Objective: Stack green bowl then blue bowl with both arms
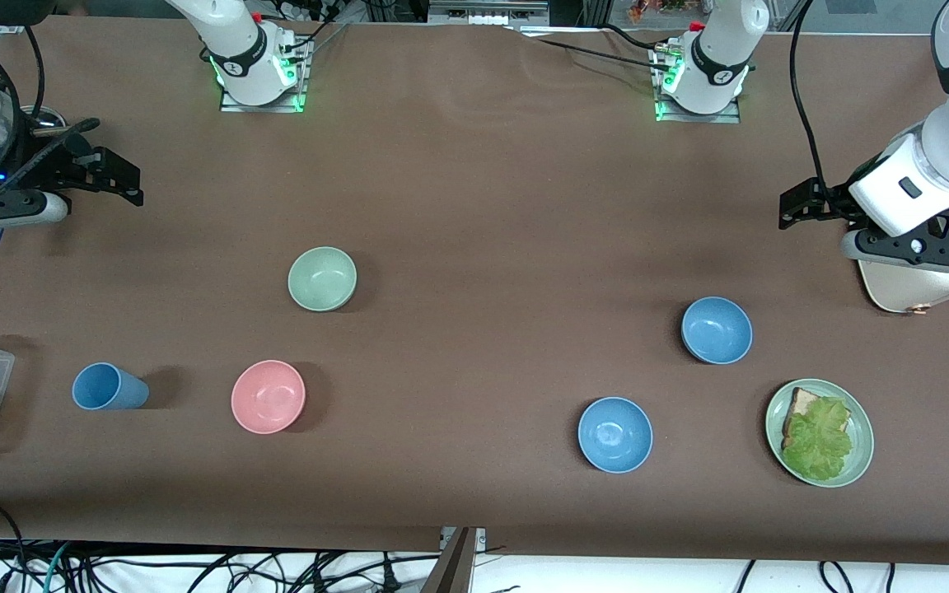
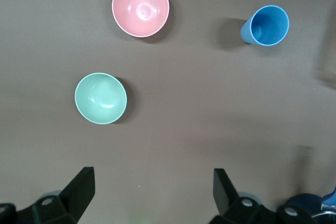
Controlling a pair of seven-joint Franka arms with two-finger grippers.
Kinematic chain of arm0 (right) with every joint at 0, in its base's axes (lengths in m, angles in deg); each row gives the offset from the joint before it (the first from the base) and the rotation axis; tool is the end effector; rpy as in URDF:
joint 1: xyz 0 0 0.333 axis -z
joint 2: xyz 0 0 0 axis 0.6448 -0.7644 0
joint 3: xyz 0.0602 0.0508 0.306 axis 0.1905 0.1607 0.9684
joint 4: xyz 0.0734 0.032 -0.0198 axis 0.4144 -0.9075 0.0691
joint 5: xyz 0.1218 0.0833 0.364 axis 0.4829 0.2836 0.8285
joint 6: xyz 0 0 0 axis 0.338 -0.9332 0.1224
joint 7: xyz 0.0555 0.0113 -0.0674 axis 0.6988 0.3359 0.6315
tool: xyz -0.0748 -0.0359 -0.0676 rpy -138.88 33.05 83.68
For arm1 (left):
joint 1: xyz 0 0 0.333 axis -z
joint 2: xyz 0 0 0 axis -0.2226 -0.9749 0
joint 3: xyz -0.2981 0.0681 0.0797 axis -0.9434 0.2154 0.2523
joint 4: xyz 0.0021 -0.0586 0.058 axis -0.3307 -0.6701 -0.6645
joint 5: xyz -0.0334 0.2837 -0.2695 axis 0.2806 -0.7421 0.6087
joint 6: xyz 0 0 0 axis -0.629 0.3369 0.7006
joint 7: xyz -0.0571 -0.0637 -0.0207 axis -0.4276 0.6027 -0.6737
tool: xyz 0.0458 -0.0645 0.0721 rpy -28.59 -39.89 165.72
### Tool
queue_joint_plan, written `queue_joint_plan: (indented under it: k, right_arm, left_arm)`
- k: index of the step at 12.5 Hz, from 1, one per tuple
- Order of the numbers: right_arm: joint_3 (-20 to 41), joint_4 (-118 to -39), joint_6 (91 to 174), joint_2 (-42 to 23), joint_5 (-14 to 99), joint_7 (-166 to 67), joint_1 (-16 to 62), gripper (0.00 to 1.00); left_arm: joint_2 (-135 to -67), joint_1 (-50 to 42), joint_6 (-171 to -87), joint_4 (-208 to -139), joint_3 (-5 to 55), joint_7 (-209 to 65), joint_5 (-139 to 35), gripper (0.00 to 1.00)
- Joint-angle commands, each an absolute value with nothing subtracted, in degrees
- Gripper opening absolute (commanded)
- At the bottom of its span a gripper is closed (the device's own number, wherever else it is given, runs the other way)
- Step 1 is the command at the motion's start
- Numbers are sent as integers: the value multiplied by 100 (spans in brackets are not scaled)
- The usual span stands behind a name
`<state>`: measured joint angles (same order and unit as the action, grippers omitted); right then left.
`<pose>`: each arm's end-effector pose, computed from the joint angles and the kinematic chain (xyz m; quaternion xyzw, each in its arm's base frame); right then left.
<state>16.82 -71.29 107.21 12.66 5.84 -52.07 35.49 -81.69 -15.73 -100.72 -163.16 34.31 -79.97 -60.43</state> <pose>0.5601 0.0533 0.5970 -0.9974 -0.0671 0.0253 0.0022 0.5781 -0.0594 0.5697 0.9962 -0.0644 -0.0582 0.0119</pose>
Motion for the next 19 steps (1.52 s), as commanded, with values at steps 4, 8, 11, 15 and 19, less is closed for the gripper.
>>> queue_joint_plan:
  k: [4, 8, 11, 15, 19]
  right_arm:
    - [1723, -7022, 10673, 1224, 677, -5237, 3611, 100]
    - [1723, -7022, 10673, 1224, 677, -5237, 3611, 100]
    - [1723, -7030, 10673, 1224, 668, -5228, 3611, 100]
    - [1723, -7030, 10673, 1224, 686, -5246, 3602, 100]
    - [1741, -7030, 10761, 987, 677, -5132, 3593, 100]
  left_arm:
    - [-8136, -1576, -9940, -16199, 3432, -7963, -5969, 100]
    - [-8136, -1585, -9940, -16191, 3432, -7971, -5969, 100]
    - [-8136, -1576, -9940, -16191, 3432, -7963, -5969, 100]
    - [-8137, -1576, -9940, -16191, 3432, -7963, -5969, 100]
    - [-8136, -1629, -9809, -16199, 3458, -7998, -5969, 100]
